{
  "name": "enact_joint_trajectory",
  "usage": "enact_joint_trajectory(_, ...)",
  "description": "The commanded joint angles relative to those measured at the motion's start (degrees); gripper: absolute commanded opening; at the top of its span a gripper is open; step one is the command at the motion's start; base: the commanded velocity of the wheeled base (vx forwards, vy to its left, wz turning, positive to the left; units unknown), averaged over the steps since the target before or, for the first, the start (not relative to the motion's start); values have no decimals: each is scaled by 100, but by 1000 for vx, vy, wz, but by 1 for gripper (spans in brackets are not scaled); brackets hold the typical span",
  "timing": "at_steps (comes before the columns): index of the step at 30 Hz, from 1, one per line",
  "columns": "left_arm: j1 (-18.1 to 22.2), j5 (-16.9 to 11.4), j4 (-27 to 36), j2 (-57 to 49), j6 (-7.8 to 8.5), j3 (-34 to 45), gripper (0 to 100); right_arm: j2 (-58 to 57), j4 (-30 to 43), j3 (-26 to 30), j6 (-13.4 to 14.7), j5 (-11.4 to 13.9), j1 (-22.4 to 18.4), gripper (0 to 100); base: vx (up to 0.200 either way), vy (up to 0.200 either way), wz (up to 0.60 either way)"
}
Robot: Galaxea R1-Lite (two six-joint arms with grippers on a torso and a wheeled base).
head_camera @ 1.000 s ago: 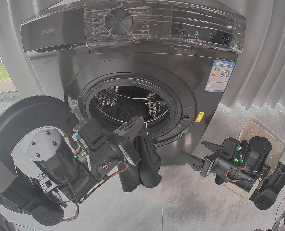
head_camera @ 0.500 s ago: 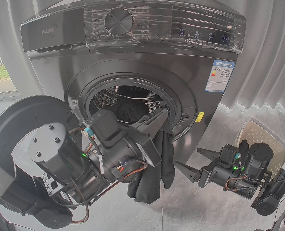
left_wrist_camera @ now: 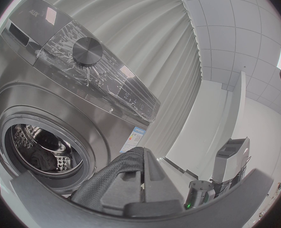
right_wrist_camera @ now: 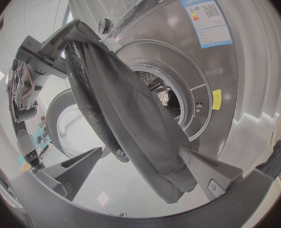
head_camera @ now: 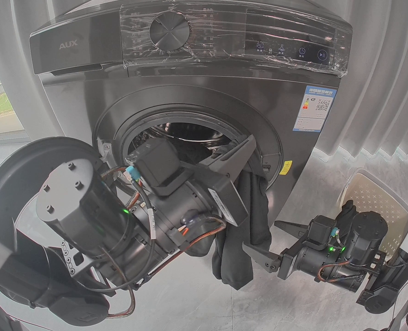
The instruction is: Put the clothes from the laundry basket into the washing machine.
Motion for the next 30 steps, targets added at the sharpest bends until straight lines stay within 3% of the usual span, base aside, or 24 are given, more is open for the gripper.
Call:
enact_joint_trajectory(1, -5, 13, -16, -26, -3, -22, 0, 329, -1, -197, -17, -7, 25, 100, 0, 0, 0)
enact_joint_trajectory(30, 30, -13, -157, 9, -3, -13, 0, 1797, -10, -1665, -87, -16, -151, 100, 0, 0, 0)
